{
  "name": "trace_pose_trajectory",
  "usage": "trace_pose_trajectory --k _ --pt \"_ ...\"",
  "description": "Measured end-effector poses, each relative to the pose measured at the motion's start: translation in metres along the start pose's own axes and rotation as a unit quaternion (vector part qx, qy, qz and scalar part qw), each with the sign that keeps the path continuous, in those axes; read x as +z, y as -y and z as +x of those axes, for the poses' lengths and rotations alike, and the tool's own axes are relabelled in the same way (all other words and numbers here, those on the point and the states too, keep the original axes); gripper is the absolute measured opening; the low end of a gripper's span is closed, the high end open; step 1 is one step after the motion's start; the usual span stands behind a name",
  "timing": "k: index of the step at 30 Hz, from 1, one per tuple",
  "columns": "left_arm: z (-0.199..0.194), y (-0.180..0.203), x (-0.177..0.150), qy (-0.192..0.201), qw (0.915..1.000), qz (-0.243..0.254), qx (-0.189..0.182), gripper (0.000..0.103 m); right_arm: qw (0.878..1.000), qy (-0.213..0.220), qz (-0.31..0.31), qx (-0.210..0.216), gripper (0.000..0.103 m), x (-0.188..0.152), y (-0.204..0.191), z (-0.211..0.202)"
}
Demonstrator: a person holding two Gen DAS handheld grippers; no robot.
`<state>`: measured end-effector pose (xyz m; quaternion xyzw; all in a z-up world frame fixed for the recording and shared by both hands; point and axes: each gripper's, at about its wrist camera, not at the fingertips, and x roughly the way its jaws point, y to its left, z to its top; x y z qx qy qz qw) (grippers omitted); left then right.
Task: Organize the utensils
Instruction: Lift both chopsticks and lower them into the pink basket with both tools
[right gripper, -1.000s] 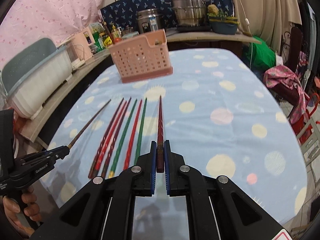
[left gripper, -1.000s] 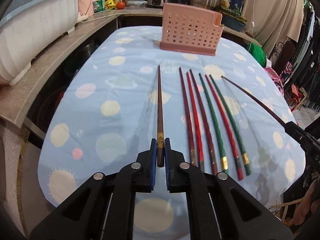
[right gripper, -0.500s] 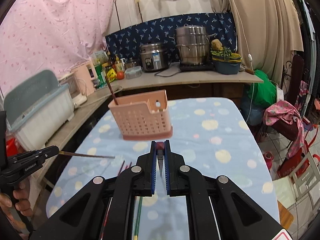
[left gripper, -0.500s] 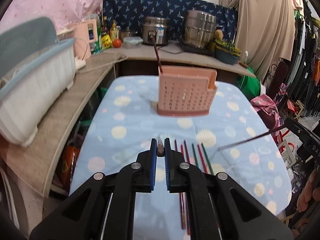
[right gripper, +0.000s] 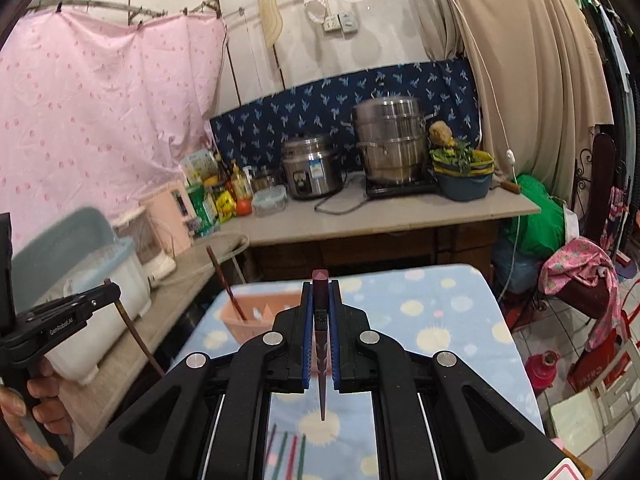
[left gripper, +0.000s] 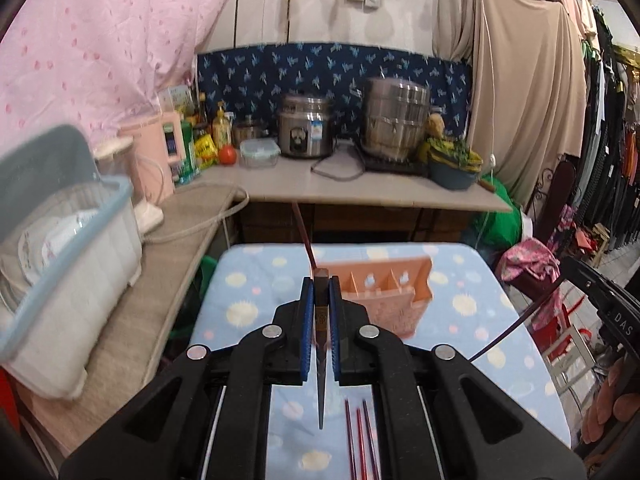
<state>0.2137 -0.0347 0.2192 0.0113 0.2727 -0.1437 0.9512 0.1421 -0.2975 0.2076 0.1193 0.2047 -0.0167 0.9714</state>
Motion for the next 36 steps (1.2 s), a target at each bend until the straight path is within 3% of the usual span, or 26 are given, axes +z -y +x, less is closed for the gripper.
trace_pose_trajectory --k 9,13,20,36 --pt "0.003 0.001 0.072 0.107 0.9940 -0.024 0.006 0.007 0.996 0.077 0.042 0.028 0.007 0.066 0.001 0.021" --pt "0.023 0.004 0.086 0.118 0.9925 -0.030 0.007 0.007 0.995 0.089 0.044 0.028 0.007 0.080 -0.003 0.040" --pt "0.064 0.002 0.087 0.116 0.9924 -0.041 0.004 0.007 0.998 0.048 0.034 0.031 0.007 0.069 -0.012 0.086" --pt "0.133 -0.007 0.051 0.039 0.9980 -0.050 0.006 0.007 0.999 -0.024 0.020 0.017 0.008 0.026 -0.012 0.152"
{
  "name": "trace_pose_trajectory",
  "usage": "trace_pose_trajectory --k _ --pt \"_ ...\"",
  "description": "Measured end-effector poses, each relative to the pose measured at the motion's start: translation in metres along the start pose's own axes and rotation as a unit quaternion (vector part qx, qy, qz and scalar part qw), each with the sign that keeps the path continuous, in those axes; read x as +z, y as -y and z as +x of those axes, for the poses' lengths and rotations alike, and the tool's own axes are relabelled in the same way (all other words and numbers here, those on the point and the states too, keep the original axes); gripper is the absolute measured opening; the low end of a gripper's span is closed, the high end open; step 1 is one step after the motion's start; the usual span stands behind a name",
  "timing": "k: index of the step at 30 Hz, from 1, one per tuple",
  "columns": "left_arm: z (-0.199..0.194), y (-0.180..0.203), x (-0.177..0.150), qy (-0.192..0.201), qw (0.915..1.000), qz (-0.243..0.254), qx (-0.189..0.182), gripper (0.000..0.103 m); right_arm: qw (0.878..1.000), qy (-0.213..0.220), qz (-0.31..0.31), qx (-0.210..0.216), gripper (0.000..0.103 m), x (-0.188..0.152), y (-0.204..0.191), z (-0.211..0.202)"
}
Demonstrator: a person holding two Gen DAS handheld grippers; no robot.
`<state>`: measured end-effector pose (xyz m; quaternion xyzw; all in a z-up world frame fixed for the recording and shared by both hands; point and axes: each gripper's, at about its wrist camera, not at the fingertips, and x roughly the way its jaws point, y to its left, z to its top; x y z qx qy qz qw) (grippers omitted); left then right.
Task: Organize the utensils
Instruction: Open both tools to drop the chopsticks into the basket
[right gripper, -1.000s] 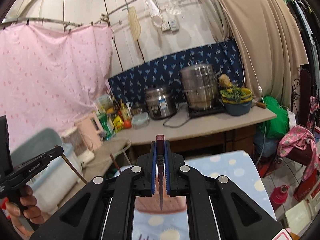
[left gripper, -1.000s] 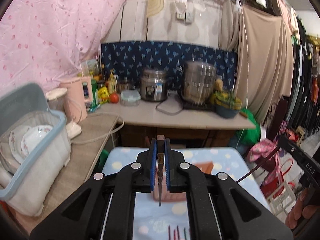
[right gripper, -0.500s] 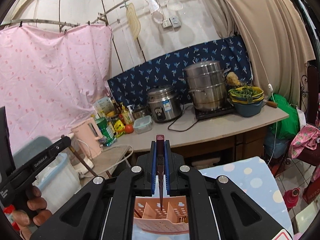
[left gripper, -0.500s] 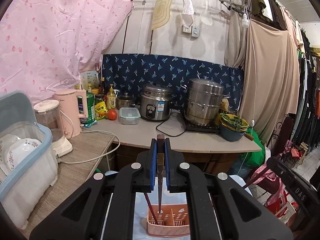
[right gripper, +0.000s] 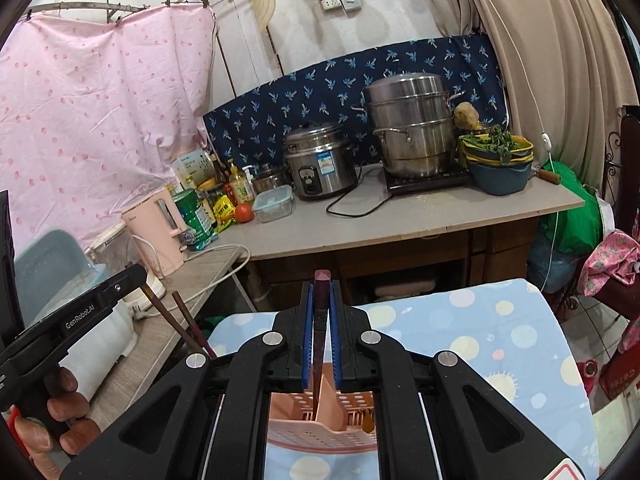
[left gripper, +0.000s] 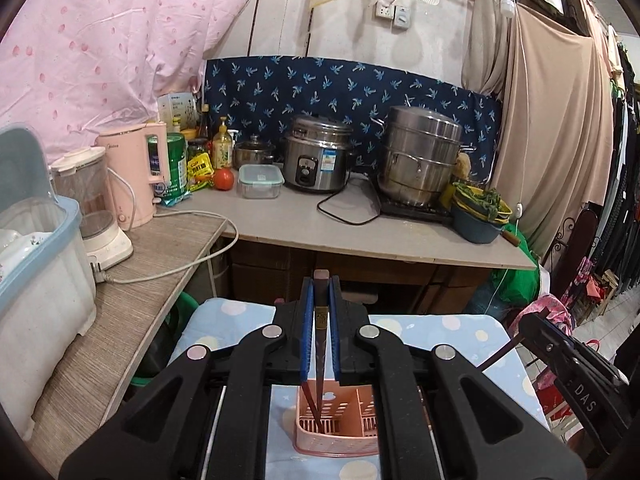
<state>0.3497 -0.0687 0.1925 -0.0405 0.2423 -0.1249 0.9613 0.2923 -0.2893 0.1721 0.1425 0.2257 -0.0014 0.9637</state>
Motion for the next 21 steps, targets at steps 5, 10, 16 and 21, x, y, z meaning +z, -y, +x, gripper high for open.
trace_pose_trajectory --k 5,10,16,21 --pt "0.006 -0.005 -0.004 -0.012 0.9998 -0.013 0.000 0.028 1.000 -0.003 0.001 0.002 0.014 -0.004 0.001 0.002" --pt "0.001 -0.007 -0.007 -0.007 0.9999 -0.011 0.003 0.036 1.000 0.012 -0.008 0.002 0.024 -0.003 -0.002 -0.009" --pt "-0.010 -0.006 -0.012 -0.007 0.9999 0.004 0.014 0.036 1.000 0.012 -0.006 0.014 0.024 -0.005 -0.002 -0.023" --pt "-0.022 -0.007 -0.018 -0.014 0.9996 0.008 0.024 0.036 1.000 0.009 -0.008 0.017 0.024 -0.013 -0.002 -0.038"
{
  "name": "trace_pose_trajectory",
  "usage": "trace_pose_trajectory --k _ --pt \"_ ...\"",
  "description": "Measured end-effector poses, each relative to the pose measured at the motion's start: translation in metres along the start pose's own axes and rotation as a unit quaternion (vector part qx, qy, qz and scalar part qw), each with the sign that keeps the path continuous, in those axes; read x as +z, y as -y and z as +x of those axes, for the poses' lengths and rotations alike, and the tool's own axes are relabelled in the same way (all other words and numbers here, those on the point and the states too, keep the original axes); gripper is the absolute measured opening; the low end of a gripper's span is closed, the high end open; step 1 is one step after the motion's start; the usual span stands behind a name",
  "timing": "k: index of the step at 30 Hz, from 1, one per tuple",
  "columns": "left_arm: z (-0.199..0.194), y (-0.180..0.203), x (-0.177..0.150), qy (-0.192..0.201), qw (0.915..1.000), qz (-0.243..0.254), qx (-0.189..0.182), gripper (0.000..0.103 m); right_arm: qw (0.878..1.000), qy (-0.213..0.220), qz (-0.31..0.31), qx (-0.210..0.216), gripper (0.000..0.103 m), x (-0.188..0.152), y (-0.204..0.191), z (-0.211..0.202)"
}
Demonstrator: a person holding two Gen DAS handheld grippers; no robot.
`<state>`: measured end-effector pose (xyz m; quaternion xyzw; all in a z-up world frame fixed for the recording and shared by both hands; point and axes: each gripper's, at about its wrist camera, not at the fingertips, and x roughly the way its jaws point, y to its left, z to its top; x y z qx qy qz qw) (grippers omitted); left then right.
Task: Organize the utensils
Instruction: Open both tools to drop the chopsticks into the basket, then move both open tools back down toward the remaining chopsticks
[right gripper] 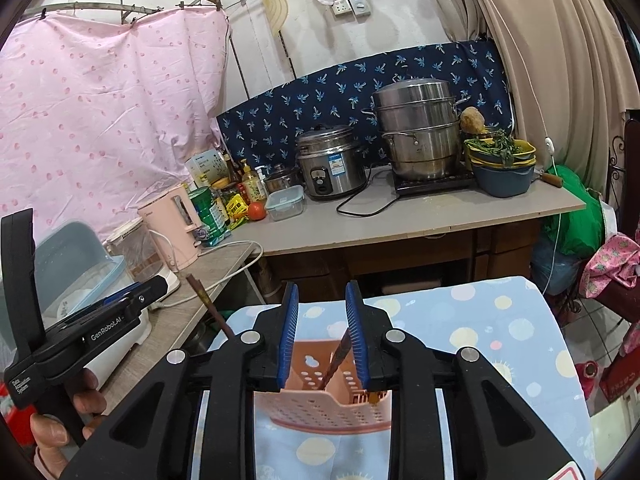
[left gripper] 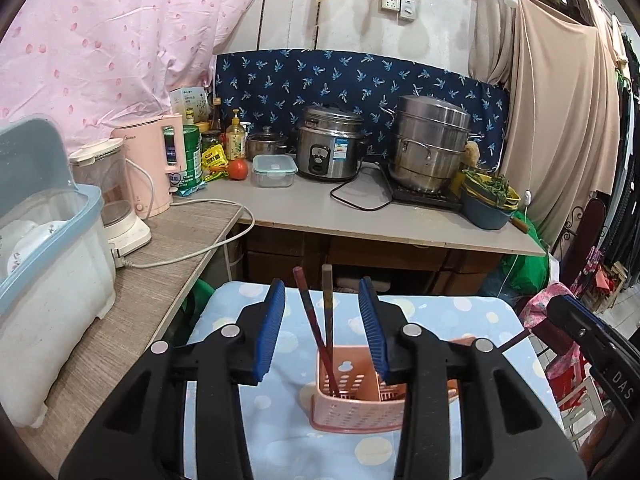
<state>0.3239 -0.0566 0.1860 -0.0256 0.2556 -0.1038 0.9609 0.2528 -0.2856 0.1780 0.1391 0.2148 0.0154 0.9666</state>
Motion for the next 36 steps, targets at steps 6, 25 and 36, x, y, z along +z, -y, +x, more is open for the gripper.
trace_pose_trajectory --k 6,25,36 --pt "-0.022 0.000 -0.017 0.002 0.9998 0.017 0.012 0.036 1.000 -0.004 0.003 -0.002 0.028 -0.016 0.002 -0.029" --pt "-0.098 -0.018 -0.154 -0.089 0.9947 0.045 0.026 0.036 0.994 -0.105 -0.027 -0.017 0.029 -0.173 0.001 -0.131" --pt "-0.108 -0.019 -0.248 -0.161 0.9856 0.050 0.013 0.036 0.983 -0.172 -0.047 -0.047 0.029 -0.273 -0.011 -0.146"
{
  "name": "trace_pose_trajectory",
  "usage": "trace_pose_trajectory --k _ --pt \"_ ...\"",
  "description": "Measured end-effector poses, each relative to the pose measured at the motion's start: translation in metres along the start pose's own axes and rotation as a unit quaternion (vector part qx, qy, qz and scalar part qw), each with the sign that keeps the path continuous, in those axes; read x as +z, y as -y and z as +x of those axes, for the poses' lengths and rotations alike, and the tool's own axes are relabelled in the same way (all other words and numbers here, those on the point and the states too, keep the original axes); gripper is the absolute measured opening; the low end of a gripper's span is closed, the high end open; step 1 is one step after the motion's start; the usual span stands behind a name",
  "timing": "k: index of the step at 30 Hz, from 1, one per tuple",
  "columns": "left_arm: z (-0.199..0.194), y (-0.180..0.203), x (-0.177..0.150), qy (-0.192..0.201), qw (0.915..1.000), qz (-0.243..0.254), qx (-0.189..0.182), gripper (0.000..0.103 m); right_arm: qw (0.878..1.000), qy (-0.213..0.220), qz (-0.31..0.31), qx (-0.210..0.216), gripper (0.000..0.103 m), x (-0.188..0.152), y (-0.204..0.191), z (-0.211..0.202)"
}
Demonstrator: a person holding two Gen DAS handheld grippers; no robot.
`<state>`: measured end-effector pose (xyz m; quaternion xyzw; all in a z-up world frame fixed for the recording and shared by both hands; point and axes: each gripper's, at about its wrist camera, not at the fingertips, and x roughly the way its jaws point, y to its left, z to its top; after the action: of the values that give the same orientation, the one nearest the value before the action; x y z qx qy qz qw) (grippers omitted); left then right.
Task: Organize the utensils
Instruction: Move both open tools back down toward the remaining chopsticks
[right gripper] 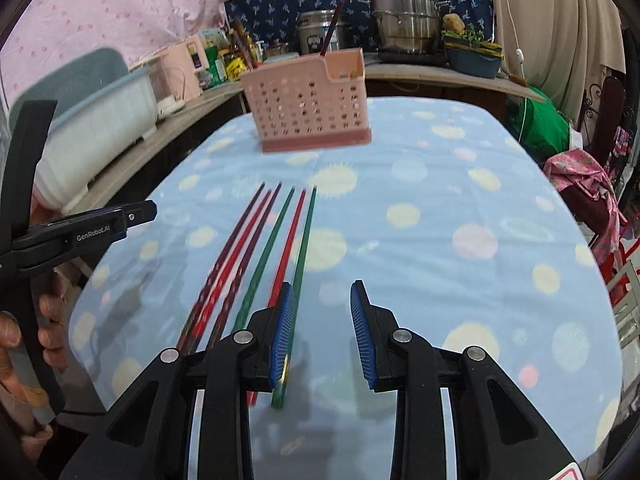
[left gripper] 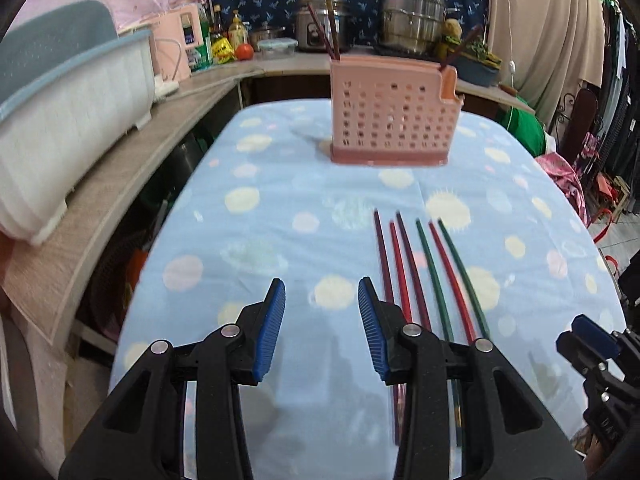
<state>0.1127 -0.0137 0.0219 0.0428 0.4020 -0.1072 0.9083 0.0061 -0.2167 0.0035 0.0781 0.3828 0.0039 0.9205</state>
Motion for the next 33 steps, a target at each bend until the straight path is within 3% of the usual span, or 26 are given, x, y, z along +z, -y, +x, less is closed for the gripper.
trace_pose_trajectory --k 10,21,30,33 --pt "0.006 0.004 -0.045 -0.024 0.9996 -0.005 -0.017 0.036 1.000 -0.031 0.005 0.005 0.029 -0.039 -0.013 0.019" --pt "0.012 0.002 -0.063 -0.042 0.9989 -0.005 -0.021 0.037 0.999 -0.035 -0.006 -0.004 0.028 -0.047 -0.017 0.026" --pt "0.007 0.011 -0.067 -0.034 0.9987 0.003 -0.037 0.057 0.999 -0.028 -0.018 -0.031 0.008 -0.049 -0.014 0.024" --pt "0.008 0.016 -0.069 -0.035 0.9984 0.009 -0.042 0.058 0.999 -0.027 -0.007 -0.026 0.007 -0.049 -0.010 0.024"
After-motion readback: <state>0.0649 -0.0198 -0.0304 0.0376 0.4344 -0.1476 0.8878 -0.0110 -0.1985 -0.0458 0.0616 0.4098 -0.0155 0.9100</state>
